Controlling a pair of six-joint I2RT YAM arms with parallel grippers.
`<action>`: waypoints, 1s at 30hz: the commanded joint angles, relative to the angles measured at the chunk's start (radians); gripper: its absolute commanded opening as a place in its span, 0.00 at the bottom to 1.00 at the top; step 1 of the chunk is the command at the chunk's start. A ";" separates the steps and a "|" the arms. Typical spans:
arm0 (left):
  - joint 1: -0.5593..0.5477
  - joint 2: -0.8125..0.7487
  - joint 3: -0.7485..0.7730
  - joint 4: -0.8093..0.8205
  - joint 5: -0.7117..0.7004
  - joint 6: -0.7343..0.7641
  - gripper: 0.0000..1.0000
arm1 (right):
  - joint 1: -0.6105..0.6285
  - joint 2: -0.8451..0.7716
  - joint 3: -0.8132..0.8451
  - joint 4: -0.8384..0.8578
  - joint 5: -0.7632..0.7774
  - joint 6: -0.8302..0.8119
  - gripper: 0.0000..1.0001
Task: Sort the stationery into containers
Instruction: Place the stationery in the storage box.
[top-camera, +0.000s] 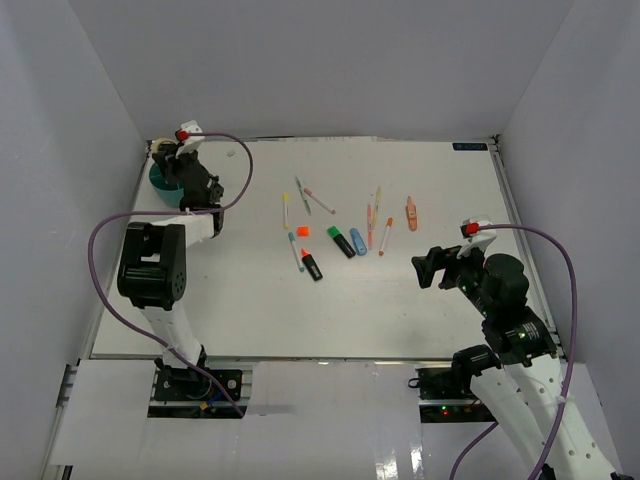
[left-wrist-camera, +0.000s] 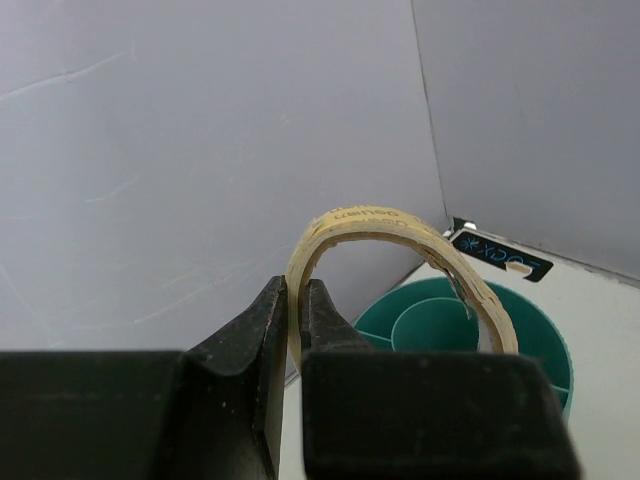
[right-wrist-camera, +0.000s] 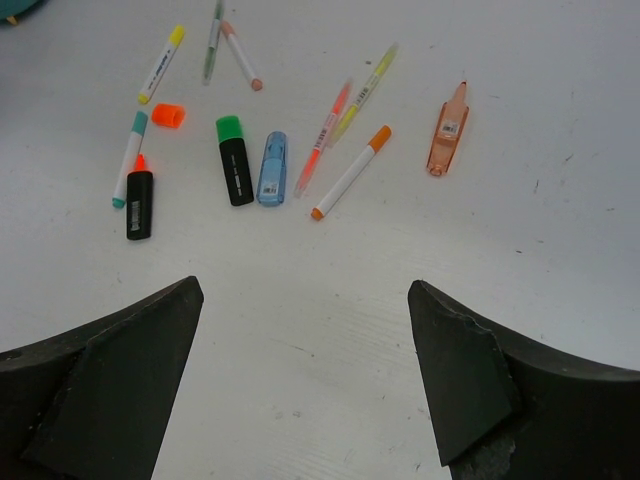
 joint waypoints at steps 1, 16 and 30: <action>0.039 -0.051 0.020 -0.144 0.046 -0.154 0.00 | 0.004 0.003 -0.001 0.047 0.017 -0.017 0.90; 0.091 -0.075 0.012 -0.342 0.123 -0.336 0.00 | 0.014 -0.026 -0.017 0.046 0.028 -0.018 0.90; 0.091 -0.049 -0.045 -0.192 0.184 -0.324 0.00 | 0.025 -0.045 -0.031 0.055 0.054 -0.023 0.90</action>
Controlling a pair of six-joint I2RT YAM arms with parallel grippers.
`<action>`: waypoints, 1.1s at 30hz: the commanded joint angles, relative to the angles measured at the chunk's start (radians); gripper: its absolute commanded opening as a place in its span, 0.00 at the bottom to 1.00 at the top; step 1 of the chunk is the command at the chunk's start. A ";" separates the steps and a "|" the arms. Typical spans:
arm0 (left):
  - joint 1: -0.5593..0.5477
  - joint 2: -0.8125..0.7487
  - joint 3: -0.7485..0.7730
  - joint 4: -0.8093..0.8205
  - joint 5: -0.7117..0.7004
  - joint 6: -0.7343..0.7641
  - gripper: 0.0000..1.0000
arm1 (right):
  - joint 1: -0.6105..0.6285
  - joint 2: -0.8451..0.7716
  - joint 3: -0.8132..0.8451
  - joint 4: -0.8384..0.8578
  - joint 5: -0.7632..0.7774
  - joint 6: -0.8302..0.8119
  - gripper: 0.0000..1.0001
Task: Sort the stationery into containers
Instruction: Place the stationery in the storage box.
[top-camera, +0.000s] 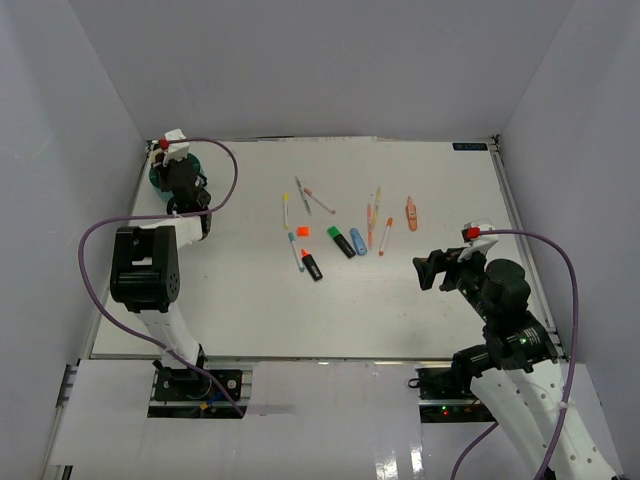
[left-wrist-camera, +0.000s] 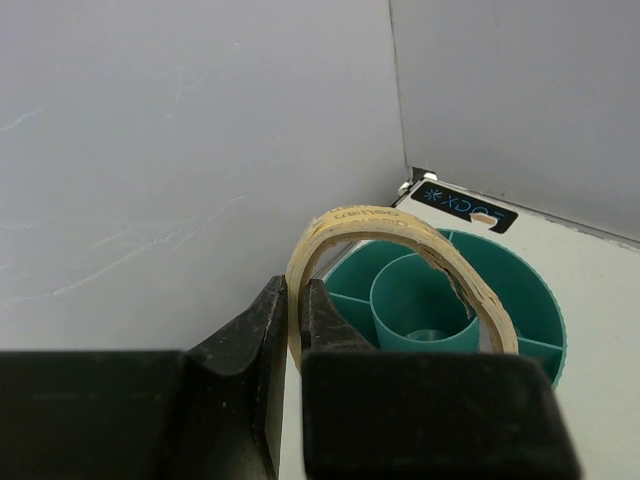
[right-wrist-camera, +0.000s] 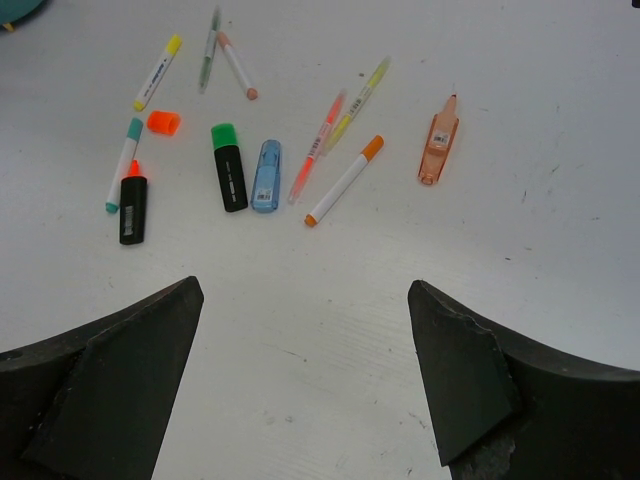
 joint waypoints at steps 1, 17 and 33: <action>0.000 -0.014 -0.005 0.059 0.048 -0.015 0.00 | 0.006 0.001 -0.012 0.046 0.018 -0.005 0.90; 0.000 0.066 -0.014 0.153 0.112 -0.001 0.00 | 0.007 0.000 -0.016 0.046 0.032 -0.013 0.90; 0.006 0.118 -0.023 0.198 0.101 0.025 0.02 | 0.006 -0.005 -0.021 0.055 0.029 -0.019 0.90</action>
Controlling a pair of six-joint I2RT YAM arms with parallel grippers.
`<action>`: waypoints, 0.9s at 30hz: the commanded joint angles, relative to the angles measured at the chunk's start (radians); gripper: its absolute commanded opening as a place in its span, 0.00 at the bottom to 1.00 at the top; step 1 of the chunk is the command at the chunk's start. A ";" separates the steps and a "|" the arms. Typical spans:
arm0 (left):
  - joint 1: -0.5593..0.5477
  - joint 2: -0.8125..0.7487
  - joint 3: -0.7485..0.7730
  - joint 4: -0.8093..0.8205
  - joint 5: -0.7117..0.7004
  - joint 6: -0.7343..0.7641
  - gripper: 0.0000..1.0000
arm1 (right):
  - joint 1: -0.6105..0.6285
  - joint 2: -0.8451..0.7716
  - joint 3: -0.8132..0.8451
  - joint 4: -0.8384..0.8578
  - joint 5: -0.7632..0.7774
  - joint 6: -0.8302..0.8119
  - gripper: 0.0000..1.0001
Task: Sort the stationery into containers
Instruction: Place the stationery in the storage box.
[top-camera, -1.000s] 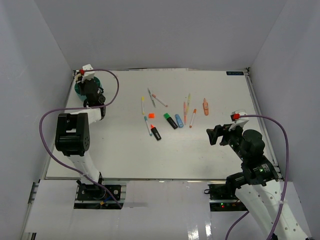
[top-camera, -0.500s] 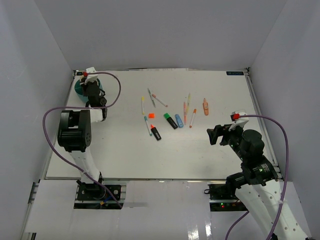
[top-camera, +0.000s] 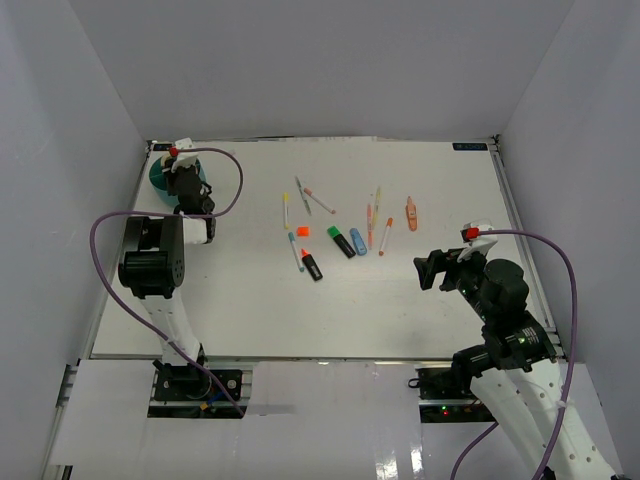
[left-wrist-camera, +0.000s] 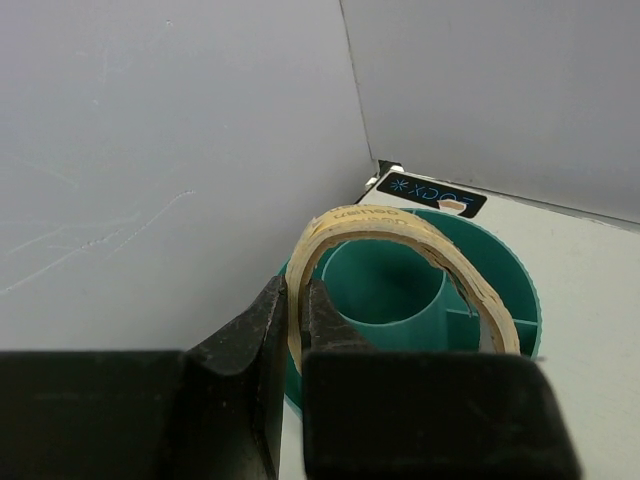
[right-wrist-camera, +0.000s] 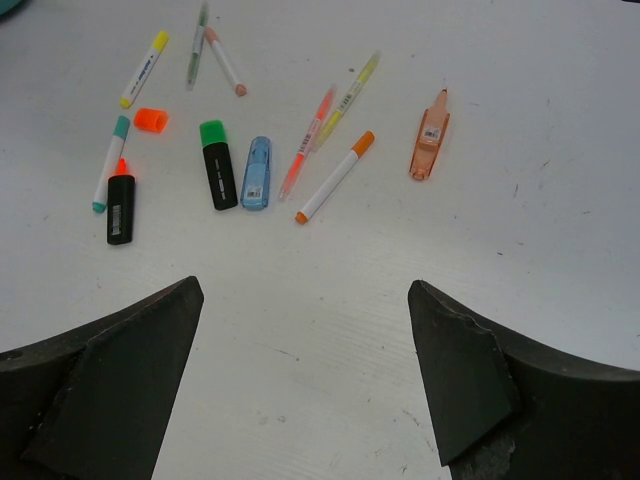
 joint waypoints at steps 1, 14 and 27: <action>0.007 -0.011 -0.007 0.022 0.015 0.000 0.04 | 0.006 -0.004 -0.008 0.048 0.010 -0.011 0.90; 0.007 0.007 -0.021 0.117 0.024 0.036 0.05 | 0.007 -0.012 -0.013 0.054 0.005 -0.012 0.90; 0.007 0.021 -0.041 0.125 0.058 0.048 0.06 | 0.007 -0.017 -0.014 0.057 0.002 -0.014 0.90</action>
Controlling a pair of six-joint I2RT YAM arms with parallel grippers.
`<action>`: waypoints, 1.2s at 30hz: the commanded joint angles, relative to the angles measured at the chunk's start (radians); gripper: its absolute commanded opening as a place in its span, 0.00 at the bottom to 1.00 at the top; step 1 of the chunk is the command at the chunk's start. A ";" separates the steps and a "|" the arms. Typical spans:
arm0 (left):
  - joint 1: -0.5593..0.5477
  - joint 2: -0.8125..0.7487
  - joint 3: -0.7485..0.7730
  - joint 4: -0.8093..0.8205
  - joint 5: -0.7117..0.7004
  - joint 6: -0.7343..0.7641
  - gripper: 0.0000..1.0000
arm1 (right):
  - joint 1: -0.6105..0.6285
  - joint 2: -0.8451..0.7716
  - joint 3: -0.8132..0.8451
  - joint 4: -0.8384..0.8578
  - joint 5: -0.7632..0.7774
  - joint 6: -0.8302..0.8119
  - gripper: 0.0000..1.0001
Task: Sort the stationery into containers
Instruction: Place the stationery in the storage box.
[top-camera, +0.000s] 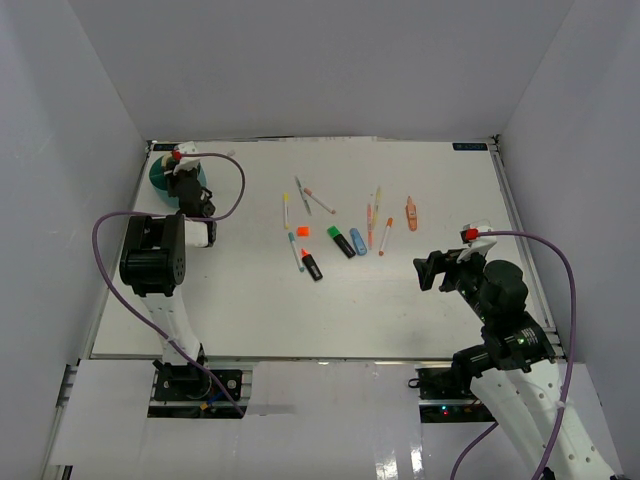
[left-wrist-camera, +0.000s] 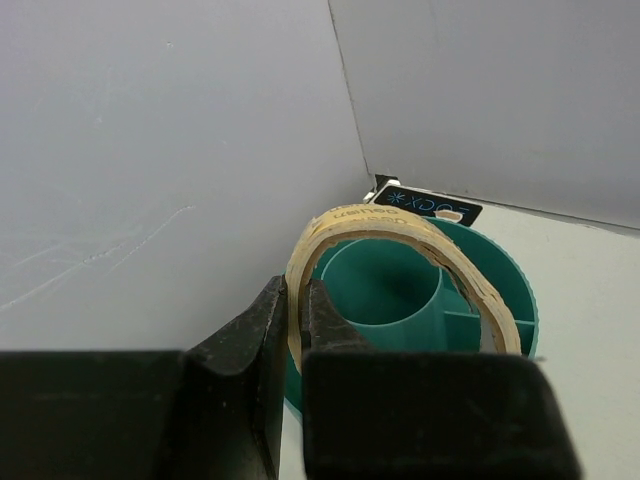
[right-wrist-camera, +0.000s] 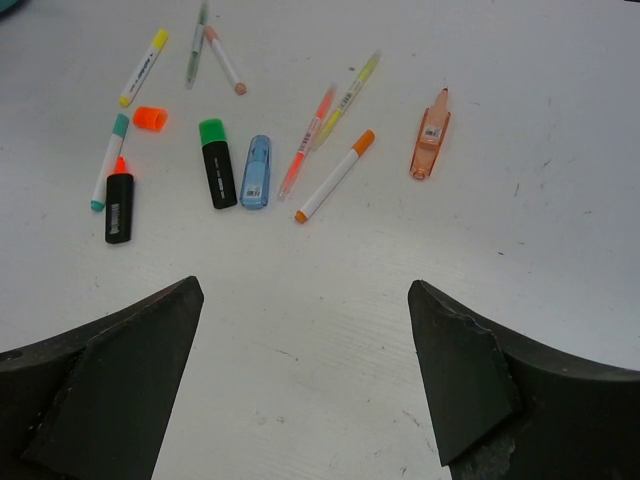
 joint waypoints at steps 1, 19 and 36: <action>0.006 0.005 -0.012 0.015 0.030 -0.001 0.07 | 0.007 -0.010 0.000 0.050 0.002 -0.013 0.90; 0.006 0.005 -0.019 -0.013 0.050 -0.016 0.31 | 0.007 -0.015 -0.005 0.051 0.001 -0.015 0.90; 0.043 -0.038 -0.038 -0.023 0.053 -0.041 0.32 | 0.007 -0.015 -0.007 0.057 -0.002 -0.017 0.90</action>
